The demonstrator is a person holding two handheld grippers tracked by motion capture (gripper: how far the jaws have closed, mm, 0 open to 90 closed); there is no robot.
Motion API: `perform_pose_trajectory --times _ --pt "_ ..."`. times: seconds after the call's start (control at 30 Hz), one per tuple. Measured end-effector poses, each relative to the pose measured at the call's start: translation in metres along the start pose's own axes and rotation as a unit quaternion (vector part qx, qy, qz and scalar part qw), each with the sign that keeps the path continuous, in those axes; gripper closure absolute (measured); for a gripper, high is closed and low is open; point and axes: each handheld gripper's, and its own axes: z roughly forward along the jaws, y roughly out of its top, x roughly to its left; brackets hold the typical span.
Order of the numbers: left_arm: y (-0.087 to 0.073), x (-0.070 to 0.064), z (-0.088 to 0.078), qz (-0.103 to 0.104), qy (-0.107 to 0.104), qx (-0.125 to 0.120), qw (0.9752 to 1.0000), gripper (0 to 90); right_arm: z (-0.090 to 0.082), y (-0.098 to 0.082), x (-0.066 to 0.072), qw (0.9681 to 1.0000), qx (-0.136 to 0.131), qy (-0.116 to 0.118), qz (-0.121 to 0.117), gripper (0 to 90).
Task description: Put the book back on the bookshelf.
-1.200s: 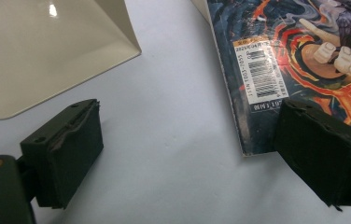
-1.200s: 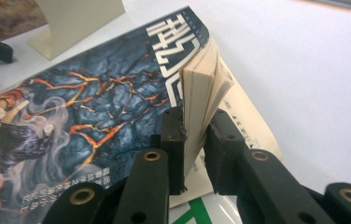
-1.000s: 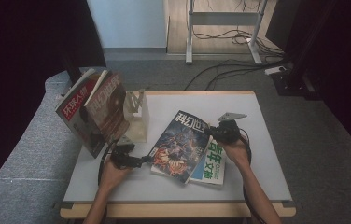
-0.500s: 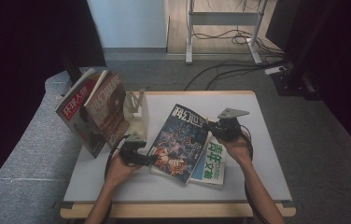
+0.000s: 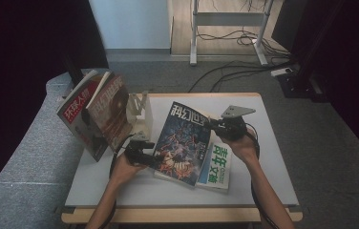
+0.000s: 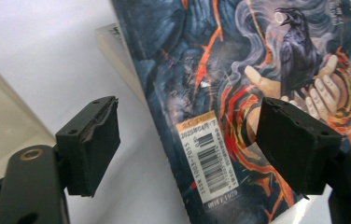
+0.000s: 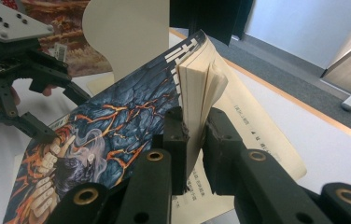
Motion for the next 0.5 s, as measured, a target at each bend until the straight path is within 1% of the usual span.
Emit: perform_pose_trajectory --times 0.03,0.2,0.3,0.33,0.37,0.4,0.43,0.5 --pt "0.0014 0.0027 0.0017 0.000 -0.013 0.003 0.9999 22.3 0.0002 0.0009 0.0003 1.0000 0.000 0.001 0.000 78.9" --pt "0.0050 0.0066 0.0045 0.000 -0.031 0.008 0.9995 23.2 0.0010 0.0024 0.0002 1.0000 0.002 0.002 -0.002 78.9" --pt "0.0069 0.0079 0.0049 0.000 -0.045 0.011 0.9989 27.3 0.0010 0.0027 0.0000 1.0000 0.001 0.004 -0.002 78.9" --pt "0.0075 0.0079 0.0047 0.001 -0.051 0.012 0.9986 29.9 0.0010 0.0031 0.0001 1.0000 0.001 0.004 -0.002 78.8" --pt "0.0075 0.0079 0.0047 0.001 -0.051 0.012 0.9986 32.2 0.0010 0.0031 0.0001 1.0000 0.001 0.004 -0.002 78.8" --pt "0.0082 0.0079 0.0045 0.001 -0.050 0.015 0.9986 32.6 0.0011 0.0041 0.0004 1.0000 0.001 0.004 -0.003 78.9" --pt "0.0091 0.0091 0.0037 -0.001 -0.052 0.018 0.9985 33.3 0.0011 0.0047 0.0005 1.0000 0.001 0.004 -0.004 78.9" --pt "0.0096 0.0122 0.0012 -0.007 -0.057 0.018 0.9982 37.3 0.0016 0.0062 0.0007 1.0000 0.001 0.004 -0.005 78.9"
